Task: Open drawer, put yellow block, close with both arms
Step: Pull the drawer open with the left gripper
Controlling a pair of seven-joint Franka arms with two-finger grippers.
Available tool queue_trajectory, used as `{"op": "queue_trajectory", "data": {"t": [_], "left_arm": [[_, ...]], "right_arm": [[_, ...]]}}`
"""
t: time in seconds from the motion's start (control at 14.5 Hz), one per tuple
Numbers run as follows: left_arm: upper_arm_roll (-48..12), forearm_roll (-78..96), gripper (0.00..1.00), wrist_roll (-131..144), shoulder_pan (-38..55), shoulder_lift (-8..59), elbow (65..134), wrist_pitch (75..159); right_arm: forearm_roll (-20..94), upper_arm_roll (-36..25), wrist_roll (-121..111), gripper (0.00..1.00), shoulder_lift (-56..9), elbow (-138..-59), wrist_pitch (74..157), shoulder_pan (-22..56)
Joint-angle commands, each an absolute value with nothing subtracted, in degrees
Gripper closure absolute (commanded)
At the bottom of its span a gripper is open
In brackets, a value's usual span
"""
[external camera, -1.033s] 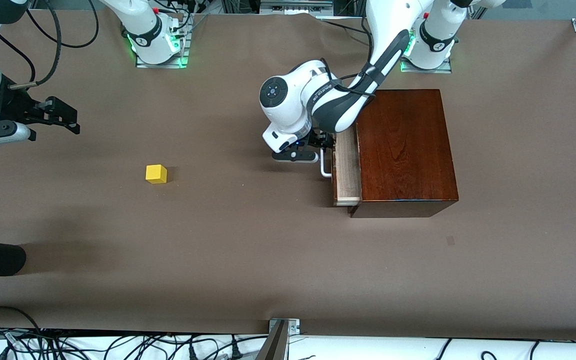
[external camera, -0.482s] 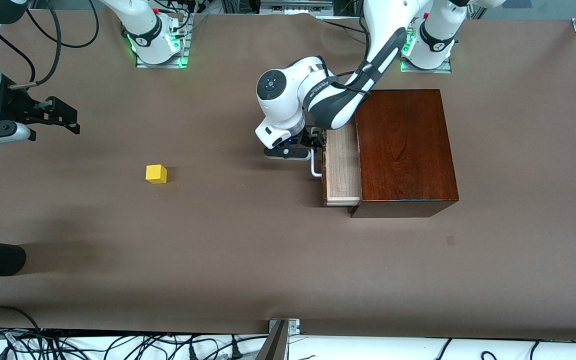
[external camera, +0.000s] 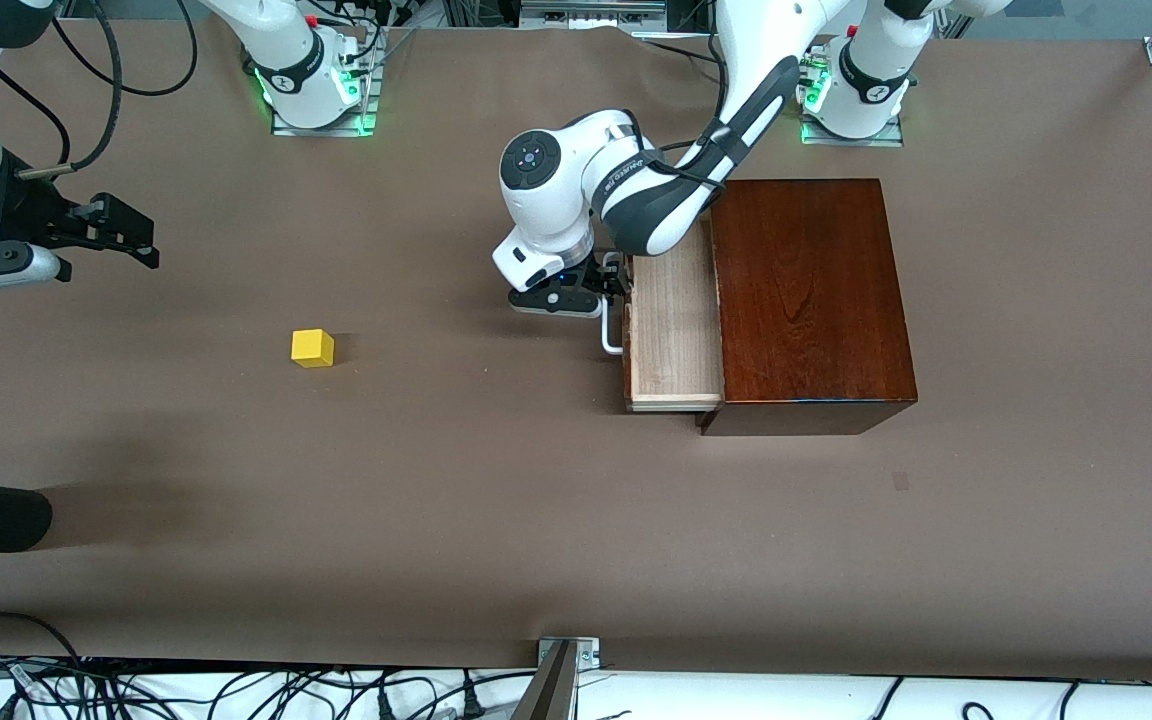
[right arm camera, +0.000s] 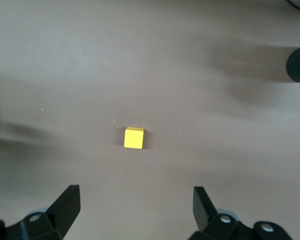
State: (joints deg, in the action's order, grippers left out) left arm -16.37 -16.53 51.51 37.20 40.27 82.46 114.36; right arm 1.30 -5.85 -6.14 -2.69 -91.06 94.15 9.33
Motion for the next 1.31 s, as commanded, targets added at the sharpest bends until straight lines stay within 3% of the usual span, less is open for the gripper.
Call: {"op": "queue_trajectory", "data": {"t": [0.0,0.55,1.24], "left_arm": [[-16.79,-14.5,0.0,50.54,38.06,43.51,77.87,118.48],[-17.14,-15.12,0.0,50.36,37.26,40.96,77.78,113.75],[-17.4,-14.24,0.0,46.87,35.78,39.99,58.99,90.11]], "right_arm": [[0.88,-5.8,-6.5,0.0,-2.46,-90.88,93.87,9.14],[0.88,-5.8,-6.42,0.0,-2.46,-90.88,94.04,9.14],[0.88,-5.8,-6.42,0.0,-2.55,-90.62,94.83,8.88]]}}
